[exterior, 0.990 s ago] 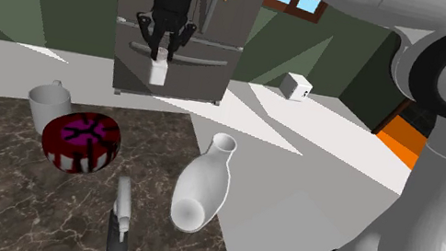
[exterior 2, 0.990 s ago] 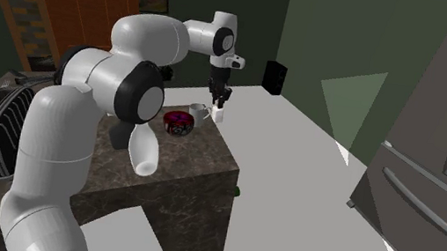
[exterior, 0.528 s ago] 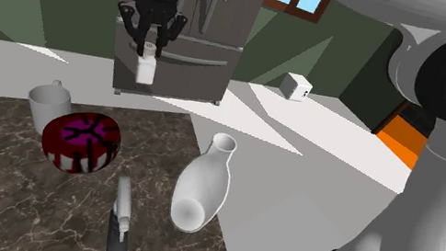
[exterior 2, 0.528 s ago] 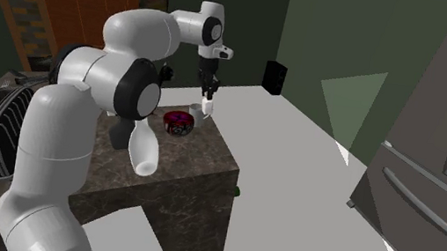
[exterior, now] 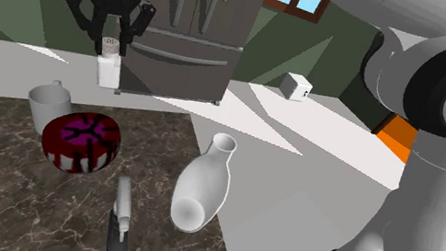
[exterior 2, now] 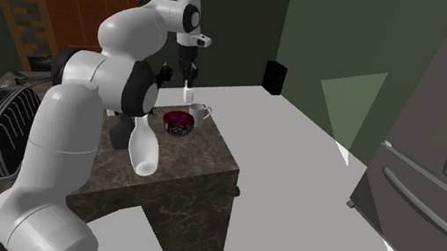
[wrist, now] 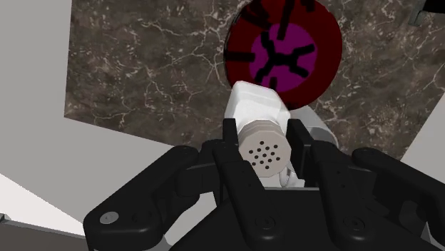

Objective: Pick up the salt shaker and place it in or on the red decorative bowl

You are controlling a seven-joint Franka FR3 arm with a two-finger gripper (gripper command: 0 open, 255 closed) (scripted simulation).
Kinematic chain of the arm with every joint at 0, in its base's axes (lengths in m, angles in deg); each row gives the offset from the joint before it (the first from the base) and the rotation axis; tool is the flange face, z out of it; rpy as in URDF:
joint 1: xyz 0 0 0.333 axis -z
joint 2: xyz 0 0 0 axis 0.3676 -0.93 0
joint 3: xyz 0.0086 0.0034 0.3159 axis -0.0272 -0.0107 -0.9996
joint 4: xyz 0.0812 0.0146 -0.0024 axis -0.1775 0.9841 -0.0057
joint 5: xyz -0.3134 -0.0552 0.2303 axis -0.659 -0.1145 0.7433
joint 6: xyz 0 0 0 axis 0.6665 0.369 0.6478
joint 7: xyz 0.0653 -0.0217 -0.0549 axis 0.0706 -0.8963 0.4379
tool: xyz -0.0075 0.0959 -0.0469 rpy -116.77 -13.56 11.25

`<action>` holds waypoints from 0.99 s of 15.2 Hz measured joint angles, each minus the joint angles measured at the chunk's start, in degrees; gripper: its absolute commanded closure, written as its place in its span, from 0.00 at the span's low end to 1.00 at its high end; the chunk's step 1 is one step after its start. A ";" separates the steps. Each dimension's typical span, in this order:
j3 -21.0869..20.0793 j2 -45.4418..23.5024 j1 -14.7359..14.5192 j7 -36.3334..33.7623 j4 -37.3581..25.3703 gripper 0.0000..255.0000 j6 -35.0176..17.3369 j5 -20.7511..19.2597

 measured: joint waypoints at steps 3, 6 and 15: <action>-0.63 -2.69 -4.08 -3.63 -5.09 1.00 2.63 -1.21; -0.76 -3.33 -4.99 -4.73 -5.08 1.00 2.05 -1.47; -0.91 -0.80 -3.21 -5.21 5.93 1.00 -6.34 -0.72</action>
